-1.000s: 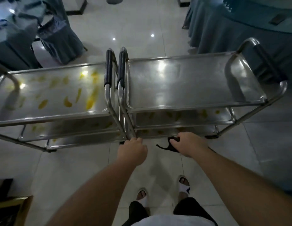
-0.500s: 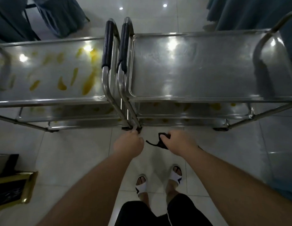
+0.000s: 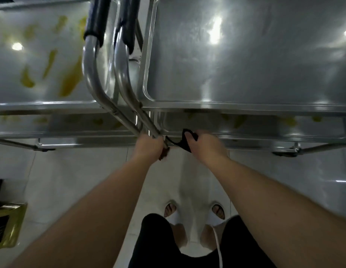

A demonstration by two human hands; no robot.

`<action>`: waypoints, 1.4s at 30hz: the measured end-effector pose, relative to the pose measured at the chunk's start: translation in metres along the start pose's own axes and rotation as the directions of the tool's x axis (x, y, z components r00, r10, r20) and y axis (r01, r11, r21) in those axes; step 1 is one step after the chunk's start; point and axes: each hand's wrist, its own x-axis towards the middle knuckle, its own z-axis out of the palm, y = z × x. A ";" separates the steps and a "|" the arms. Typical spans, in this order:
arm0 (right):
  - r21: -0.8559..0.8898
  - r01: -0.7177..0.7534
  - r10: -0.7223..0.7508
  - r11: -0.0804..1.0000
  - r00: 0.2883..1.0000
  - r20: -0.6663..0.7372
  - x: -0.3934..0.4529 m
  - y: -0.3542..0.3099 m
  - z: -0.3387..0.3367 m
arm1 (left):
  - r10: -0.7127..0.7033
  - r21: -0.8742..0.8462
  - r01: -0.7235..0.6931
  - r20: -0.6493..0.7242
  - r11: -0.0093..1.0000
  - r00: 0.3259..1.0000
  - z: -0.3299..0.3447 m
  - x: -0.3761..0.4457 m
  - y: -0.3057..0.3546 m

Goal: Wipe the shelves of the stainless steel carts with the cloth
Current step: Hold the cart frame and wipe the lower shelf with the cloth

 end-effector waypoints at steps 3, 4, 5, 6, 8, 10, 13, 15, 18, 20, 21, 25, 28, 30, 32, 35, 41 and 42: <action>-0.012 0.056 -0.056 0.998 0.998 -0.017 0.043 -0.005 0.029 | 0.040 -0.162 -0.052 -0.075 0.985 0.996 0.016 0.047 -0.016; -0.057 0.110 -0.114 0.992 0.991 -0.070 0.056 -0.005 0.038 | 0.041 -0.248 -0.061 -0.086 0.967 0.995 0.021 0.057 -0.018; -0.125 0.171 -0.187 0.977 0.973 -0.134 0.067 -0.007 0.047 | 0.045 -0.315 -0.078 -0.110 0.946 0.993 0.027 0.068 -0.019; -0.200 0.218 -0.256 0.955 0.947 -0.194 0.079 -0.009 0.054 | 0.066 -0.361 -0.119 -0.155 0.925 0.986 0.032 0.079 -0.019; -0.294 0.266 -0.348 0.918 0.897 -0.272 0.103 -0.013 0.070 | 0.138 -0.422 -0.250 -0.279 0.871 0.950 0.039 0.099 -0.022; -0.322 0.314 -0.414 0.893 0.854 -0.315 0.127 -0.019 0.089 | 0.182 -0.479 -0.343 -0.351 0.808 0.918 0.045 0.115 -0.024; -0.325 0.385 -0.486 0.864 0.807 -0.337 0.160 -0.027 0.119 | 0.233 -0.511 -0.449 -0.432 0.733 0.871 0.057 0.129 -0.026; -0.309 0.421 -0.511 0.853 0.794 -0.328 0.177 -0.029 0.139 | 0.240 -0.523 -0.506 -0.494 0.686 0.836 0.064 0.134 -0.026; -0.248 0.524 -0.570 0.815 0.803 -0.174 0.197 -0.033 0.167 | 0.264 -0.499 -0.584 -0.572 0.640 0.777 0.070 0.140 -0.026; -0.310 0.575 -0.611 0.757 0.791 -0.023 0.206 -0.032 0.181 | 0.275 -0.494 -0.631 -0.612 0.598 0.741 0.072 0.146 -0.026; -0.332 0.583 -0.618 0.742 0.786 -0.001 0.209 -0.029 0.184 | 0.283 -0.482 -0.649 -0.629 0.588 0.724 0.073 0.148 -0.027; -0.338 0.526 -0.590 0.780 0.798 -0.121 0.205 -0.004 0.180 | 0.298 -0.450 -0.716 -0.692 0.534 0.658 0.079 0.152 -0.023; -0.334 0.408 -0.494 0.849 0.837 -0.235 0.199 0.043 0.156 | 0.281 -0.431 -0.735 -0.727 0.523 0.627 0.081 0.149 -0.021; -0.345 0.318 -0.424 0.883 0.856 -0.296 0.199 0.091 0.130 | 0.282 -0.440 -0.734 -0.722 0.517 0.632 0.082 0.147 -0.020; -0.370 0.191 -0.320 0.909 0.890 -0.325 0.204 0.146 0.098 | 0.286 -0.454 -0.732 -0.713 0.507 0.640 0.082 0.145 -0.019; -0.323 -0.057 -0.075 0.945 0.921 -0.382 0.210 0.227 0.046 | 0.286 -0.469 -0.735 -0.710 0.490 0.644 0.083 0.144 -0.018; -0.178 -0.274 0.170 0.945 0.878 -0.447 0.218 0.222 0.034 | 0.251 -0.461 -0.741 -0.739 0.488 0.625 0.082 0.149 -0.017; -0.191 -0.229 0.129 0.954 0.894 -0.430 0.222 0.200 0.042 | 0.249 -0.454 -0.744 -0.745 0.490 0.618 0.082 0.151 -0.018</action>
